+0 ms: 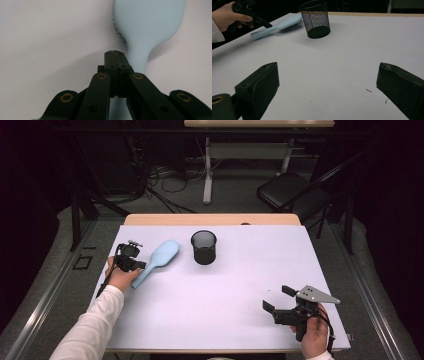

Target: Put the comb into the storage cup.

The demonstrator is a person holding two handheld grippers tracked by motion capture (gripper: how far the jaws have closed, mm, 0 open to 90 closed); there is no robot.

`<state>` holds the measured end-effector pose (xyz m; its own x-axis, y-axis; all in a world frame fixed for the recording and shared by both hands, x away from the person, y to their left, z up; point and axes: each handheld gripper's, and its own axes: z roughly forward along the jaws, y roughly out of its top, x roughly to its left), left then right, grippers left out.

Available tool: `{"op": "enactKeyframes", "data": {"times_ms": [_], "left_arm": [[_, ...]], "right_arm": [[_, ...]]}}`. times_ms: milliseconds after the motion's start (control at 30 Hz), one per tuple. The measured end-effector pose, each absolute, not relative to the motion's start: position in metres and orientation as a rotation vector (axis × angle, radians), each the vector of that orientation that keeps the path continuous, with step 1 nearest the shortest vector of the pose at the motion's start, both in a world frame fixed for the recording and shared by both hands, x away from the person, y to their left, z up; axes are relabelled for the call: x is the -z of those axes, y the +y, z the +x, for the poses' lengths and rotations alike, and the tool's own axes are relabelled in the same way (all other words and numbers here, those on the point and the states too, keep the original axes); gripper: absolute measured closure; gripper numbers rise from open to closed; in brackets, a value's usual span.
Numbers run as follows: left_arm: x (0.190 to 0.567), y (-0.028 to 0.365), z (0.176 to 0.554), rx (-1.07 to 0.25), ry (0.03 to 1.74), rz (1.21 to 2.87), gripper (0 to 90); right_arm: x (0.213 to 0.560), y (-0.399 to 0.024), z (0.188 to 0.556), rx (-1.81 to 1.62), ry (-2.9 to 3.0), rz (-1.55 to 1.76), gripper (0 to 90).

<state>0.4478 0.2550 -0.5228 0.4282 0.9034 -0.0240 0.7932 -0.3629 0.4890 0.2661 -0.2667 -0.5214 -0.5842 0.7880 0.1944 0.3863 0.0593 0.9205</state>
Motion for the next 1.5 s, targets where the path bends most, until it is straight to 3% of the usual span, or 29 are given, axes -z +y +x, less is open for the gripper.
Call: {"op": "enactKeyframes", "data": {"times_ms": [933,1300,1500], "left_arm": [[0.522,0.256,0.444,-0.342,1.431,2.242,89.6],[0.513,0.267,0.441,-0.359,1.451,2.170,85.4],[0.508,0.270,0.438,-0.369,1.446,2.149,77.3]], "right_arm": [[0.522,-0.266,0.266,-1.536,1.983,1.189,4.2],[0.522,-0.267,0.267,-1.522,1.987,1.181,4.3],[0.522,-0.266,0.267,-1.519,1.989,1.181,4.2]]}}
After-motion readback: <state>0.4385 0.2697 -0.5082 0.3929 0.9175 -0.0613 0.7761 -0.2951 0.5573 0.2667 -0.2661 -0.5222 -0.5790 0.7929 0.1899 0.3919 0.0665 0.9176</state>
